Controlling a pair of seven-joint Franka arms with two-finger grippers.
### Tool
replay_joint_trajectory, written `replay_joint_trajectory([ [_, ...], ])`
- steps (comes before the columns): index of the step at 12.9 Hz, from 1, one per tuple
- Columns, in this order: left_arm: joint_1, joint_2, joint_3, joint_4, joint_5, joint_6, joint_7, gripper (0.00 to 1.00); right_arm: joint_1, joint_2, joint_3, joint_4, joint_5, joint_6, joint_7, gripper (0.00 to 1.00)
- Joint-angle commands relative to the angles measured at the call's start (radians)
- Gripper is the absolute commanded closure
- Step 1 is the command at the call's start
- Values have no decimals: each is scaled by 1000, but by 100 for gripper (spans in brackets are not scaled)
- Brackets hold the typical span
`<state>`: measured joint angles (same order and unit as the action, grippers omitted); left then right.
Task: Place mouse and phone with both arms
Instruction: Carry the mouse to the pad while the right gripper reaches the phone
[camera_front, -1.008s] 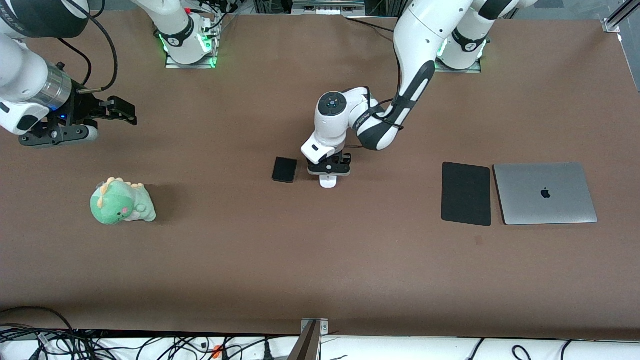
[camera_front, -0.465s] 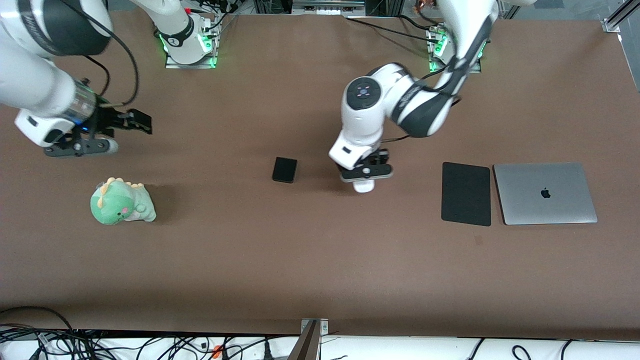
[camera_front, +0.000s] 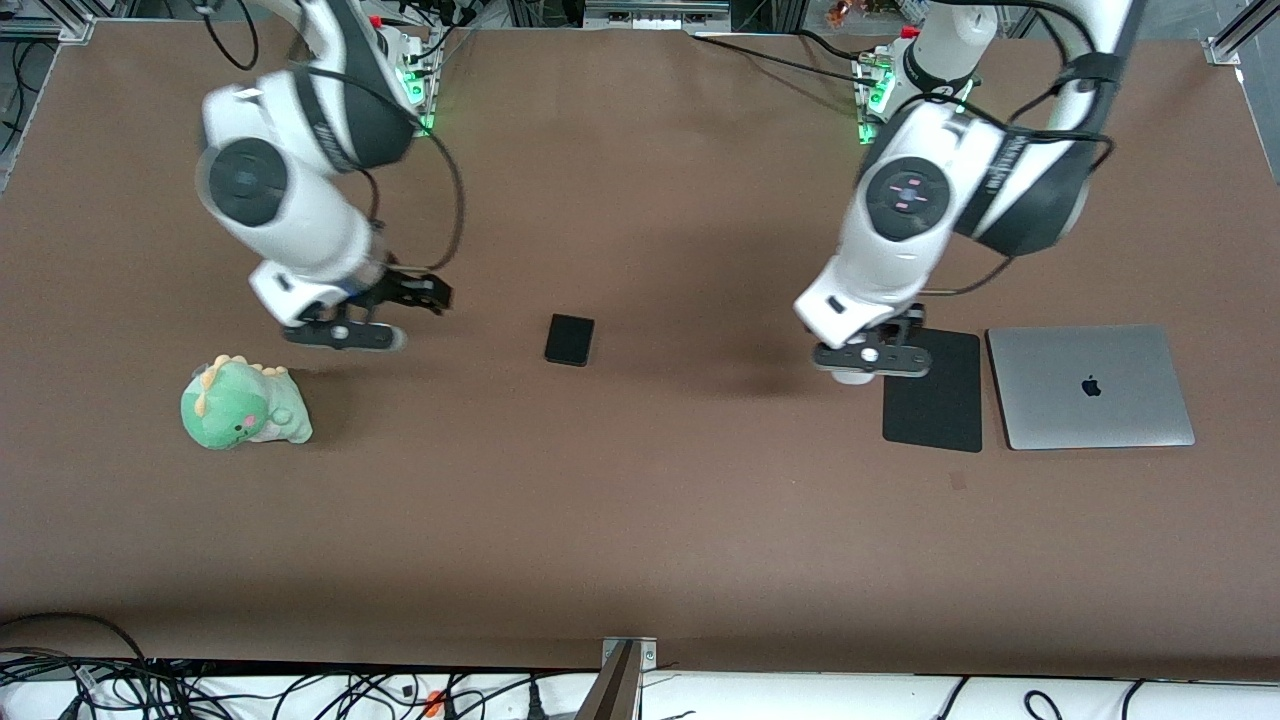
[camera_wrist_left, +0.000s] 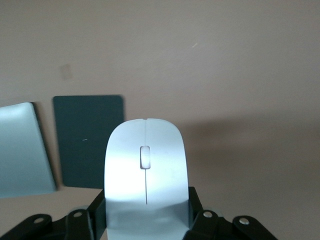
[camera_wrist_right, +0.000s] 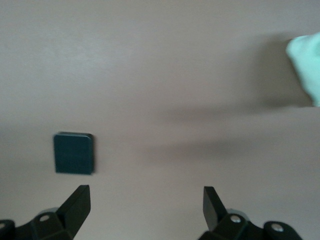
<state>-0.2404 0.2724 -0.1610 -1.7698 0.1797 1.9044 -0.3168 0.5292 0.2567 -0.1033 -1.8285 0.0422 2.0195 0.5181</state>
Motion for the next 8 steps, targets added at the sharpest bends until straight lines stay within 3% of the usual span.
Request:
replay_joint_trajectory([
  [1,50,-76,56,-138,-26,30,195,84,99,116,-10,12,4,147,153,0],
  [4,75,-79,173,-244,-32,169,410,84,169,232,-9,12,4,319,252,0],
  [6,87,-72,199,-368,-40,347,439,84,204,306,-9,12,4,413,286,0],
  [8,92,-21,212,-428,-63,468,439,84,215,332,-3,12,11,433,292,0],
])
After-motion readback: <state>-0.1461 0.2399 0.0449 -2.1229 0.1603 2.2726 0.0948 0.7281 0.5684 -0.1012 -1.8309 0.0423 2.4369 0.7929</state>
